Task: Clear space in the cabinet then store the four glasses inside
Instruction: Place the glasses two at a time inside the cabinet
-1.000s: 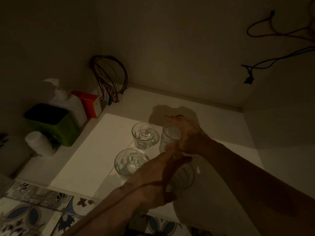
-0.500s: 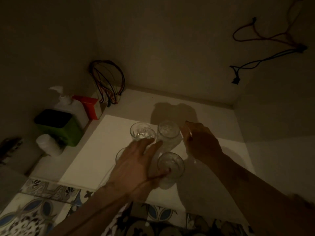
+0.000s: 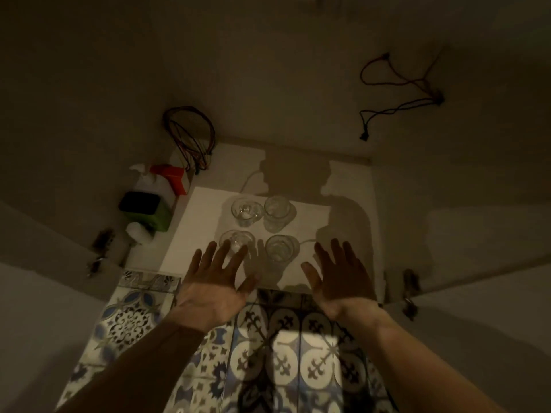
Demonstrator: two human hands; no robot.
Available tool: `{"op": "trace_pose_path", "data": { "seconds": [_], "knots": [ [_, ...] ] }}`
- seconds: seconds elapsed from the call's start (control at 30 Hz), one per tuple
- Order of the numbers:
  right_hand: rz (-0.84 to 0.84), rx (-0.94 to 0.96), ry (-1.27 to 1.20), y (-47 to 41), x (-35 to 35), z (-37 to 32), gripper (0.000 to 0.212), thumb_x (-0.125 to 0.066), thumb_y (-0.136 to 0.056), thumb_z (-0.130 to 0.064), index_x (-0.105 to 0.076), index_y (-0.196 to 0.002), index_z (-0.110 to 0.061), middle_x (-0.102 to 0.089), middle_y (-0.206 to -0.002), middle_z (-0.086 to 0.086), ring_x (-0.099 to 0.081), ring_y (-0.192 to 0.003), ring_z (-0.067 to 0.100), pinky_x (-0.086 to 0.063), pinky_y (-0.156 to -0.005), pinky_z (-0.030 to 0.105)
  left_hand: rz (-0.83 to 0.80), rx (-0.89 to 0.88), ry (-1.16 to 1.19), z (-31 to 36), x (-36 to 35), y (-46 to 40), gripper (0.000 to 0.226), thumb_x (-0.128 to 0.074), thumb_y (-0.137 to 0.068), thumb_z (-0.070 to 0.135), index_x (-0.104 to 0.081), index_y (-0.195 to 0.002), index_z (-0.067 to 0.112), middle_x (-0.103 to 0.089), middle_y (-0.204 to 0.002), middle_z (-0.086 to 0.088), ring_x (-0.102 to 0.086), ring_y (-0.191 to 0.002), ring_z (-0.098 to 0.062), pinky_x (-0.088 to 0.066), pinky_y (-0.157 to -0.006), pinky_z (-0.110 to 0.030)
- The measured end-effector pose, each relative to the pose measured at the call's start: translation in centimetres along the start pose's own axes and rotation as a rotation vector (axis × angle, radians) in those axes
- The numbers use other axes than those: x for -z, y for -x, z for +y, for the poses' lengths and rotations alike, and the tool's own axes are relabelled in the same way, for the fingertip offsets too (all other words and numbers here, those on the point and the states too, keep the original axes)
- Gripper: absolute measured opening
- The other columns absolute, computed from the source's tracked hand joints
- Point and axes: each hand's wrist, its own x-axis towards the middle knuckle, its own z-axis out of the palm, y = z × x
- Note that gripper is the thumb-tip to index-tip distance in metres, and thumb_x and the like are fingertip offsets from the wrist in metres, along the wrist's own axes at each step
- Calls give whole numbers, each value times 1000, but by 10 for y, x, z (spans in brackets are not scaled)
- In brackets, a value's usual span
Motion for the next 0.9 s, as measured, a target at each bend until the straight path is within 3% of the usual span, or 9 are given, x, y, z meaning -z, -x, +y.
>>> {"op": "trace_pose_path", "data": {
  "seconds": [0.1,0.23,0.4,0.73,0.9],
  "knots": [
    [-80,-7,29,48,34,-13,67,-14,-100,-61,-9,-160,-31,-4,-170,6,0,-156,29,-14,-124,48,-57,-57,8,9,36,39,79,-1,-84,79,4,-154,42,1,-165,1,5,-150,-22,6,-120,-43],
    [-167,-55,-15,124,100,-40,71,-14,-99,-64,-26,-157,-24,-33,-160,14,-26,-147,34,-26,-118,47,-107,-96,50,19,101,103,76,-10,-88,76,-8,-155,39,-8,-165,-1,-4,-150,-23,0,-120,-42],
    [-188,-2,-13,196,156,-68,65,-17,-101,-60,-34,-150,-20,-25,-162,12,-19,-150,33,-25,-119,50,-171,-101,106,33,163,168,72,-12,-91,74,-3,-155,41,-4,-165,2,-3,-150,-21,-1,-121,-41],
    [-82,10,-47,325,204,-73,62,-26,-102,-57,-35,-151,-20,-29,-161,14,-24,-147,35,-31,-116,50,-68,-124,61,69,213,290,71,-20,-94,69,-11,-156,34,-21,-162,-4,-22,-145,-25,-19,-117,-40],
    [-123,21,-75,387,212,-73,66,-24,-102,-58,-24,-157,-22,-21,-165,13,-18,-151,35,-28,-118,52,-70,-110,75,87,223,351,72,-22,-94,68,-13,-155,33,-22,-162,-1,-22,-146,-26,-22,-116,-43]
  ]
}}
